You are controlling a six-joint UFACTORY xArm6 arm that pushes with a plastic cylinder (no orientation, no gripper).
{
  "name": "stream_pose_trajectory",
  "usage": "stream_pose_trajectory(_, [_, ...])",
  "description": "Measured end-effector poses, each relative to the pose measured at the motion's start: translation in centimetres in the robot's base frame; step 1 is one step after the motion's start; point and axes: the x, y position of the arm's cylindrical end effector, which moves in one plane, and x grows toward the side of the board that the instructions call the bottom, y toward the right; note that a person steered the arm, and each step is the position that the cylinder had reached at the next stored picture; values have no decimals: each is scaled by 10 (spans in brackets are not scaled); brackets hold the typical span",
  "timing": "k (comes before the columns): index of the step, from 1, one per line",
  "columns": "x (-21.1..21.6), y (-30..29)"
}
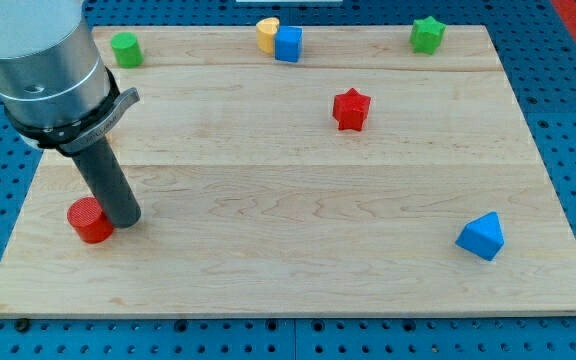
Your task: Place the red circle vertically below the yellow hexagon
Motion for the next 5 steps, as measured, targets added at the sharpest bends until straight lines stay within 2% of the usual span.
stream_pose_trajectory(1, [-20, 9])
stream_pose_trajectory(4, [-28, 0])
stream_pose_trajectory(5, [-78, 41])
